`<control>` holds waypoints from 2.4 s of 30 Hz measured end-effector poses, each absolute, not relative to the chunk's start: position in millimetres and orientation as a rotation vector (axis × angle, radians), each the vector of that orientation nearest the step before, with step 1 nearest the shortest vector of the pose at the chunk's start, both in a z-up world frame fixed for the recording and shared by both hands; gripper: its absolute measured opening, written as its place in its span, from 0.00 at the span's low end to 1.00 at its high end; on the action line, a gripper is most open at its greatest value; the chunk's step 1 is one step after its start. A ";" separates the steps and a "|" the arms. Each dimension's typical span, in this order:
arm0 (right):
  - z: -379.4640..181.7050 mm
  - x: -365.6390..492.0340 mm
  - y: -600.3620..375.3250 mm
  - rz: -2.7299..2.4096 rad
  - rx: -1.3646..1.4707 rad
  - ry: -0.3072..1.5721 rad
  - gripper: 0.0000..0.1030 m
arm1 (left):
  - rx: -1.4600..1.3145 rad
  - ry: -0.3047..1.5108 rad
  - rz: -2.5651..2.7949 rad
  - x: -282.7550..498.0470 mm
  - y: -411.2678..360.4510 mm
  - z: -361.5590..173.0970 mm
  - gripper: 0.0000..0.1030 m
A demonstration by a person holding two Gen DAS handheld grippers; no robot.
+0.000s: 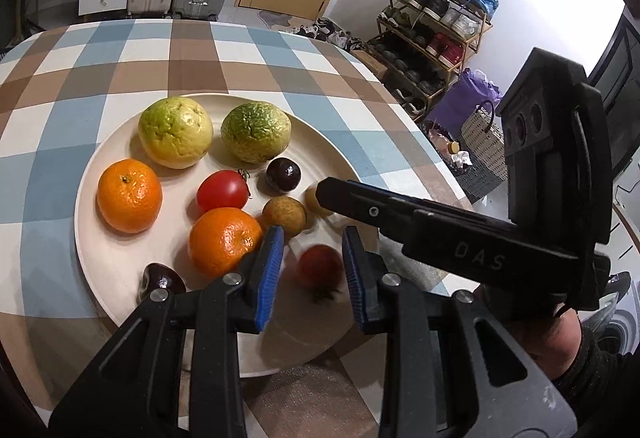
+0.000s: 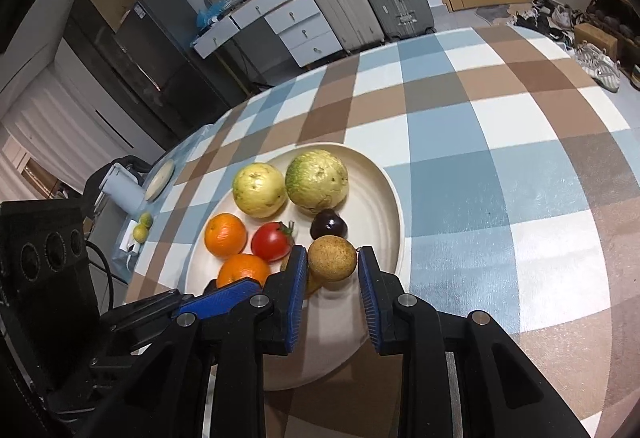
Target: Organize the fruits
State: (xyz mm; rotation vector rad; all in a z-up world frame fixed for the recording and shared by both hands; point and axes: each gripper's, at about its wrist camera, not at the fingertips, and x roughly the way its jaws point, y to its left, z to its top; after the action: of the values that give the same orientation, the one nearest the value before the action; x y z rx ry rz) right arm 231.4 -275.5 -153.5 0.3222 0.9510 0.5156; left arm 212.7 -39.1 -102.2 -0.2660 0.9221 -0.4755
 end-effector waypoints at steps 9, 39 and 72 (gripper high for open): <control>-128.5 217.5 -287.9 0.502 0.353 0.868 0.39 | -0.270 0.862 -0.437 193.8 -33.6 -83.0 0.59; -32.4 31.7 -299.5 0.408 0.149 0.169 0.99 | -0.051 0.353 -0.046 11.7 16.2 42.2 0.99; -92.9 23.8 -278.9 0.380 -0.032 0.179 0.99 | -0.030 0.291 0.078 14.7 55.8 -49.4 0.99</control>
State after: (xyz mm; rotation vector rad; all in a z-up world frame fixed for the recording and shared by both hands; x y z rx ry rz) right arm 23.8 -278.9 -92.9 -0.0321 0.1785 0.3800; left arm 14.7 55.8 -49.4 -0.0295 0.2914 0.0778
